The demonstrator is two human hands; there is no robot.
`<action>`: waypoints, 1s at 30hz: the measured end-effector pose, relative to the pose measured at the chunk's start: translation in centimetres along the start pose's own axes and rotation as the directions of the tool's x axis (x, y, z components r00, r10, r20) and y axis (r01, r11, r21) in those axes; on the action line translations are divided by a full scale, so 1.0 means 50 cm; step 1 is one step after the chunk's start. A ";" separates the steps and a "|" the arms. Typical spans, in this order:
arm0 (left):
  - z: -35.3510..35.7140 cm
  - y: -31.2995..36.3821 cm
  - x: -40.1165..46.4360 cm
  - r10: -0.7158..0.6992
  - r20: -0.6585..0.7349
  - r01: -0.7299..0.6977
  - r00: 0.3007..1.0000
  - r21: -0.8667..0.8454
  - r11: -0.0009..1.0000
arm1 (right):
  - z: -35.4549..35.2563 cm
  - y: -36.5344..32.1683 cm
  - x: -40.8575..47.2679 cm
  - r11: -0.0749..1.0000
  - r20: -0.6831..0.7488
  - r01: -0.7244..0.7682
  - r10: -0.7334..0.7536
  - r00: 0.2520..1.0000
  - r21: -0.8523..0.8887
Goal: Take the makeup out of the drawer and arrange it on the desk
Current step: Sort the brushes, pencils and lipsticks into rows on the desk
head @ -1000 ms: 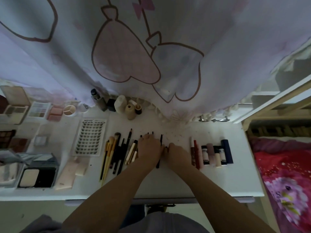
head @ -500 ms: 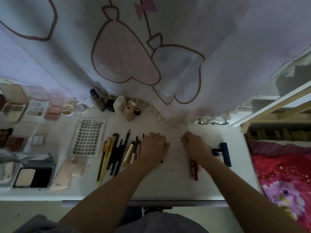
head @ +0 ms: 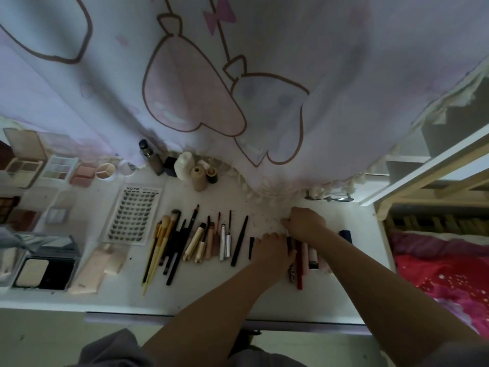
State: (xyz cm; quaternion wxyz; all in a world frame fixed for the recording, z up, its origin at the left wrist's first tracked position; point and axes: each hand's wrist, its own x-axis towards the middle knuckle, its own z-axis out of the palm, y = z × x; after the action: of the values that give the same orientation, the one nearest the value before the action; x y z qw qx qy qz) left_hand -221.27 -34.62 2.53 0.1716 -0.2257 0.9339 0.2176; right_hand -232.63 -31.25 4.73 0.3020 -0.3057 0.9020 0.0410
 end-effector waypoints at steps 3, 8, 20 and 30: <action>-0.015 -0.018 -0.010 -0.075 -0.003 0.071 0.997 -0.274 0.959 | -0.020 -0.006 -0.013 0.972 -0.049 0.026 -0.015 0.999 0.234; -0.058 -0.071 -0.043 0.035 -0.108 -0.068 0.994 -0.311 0.948 | -0.061 -0.010 -0.060 0.950 -0.106 0.117 -0.090 0.990 0.289; -0.132 -0.140 -0.122 0.199 -0.271 -0.238 0.942 -0.119 0.964 | -0.070 -0.041 -0.175 0.701 -0.249 0.355 -0.254 0.935 0.618; -0.126 -0.163 -0.147 0.271 -0.273 -0.290 0.923 -0.031 0.956 | -0.075 -0.025 -0.210 0.657 -0.015 0.246 -0.337 0.941 0.712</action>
State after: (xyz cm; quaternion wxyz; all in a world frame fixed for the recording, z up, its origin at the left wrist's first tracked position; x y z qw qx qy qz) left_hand -212.47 -41.67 8.26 0.0038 -0.1227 0.9628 0.2407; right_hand -227.24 -27.70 13.88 0.4511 -0.3047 0.7680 -0.3373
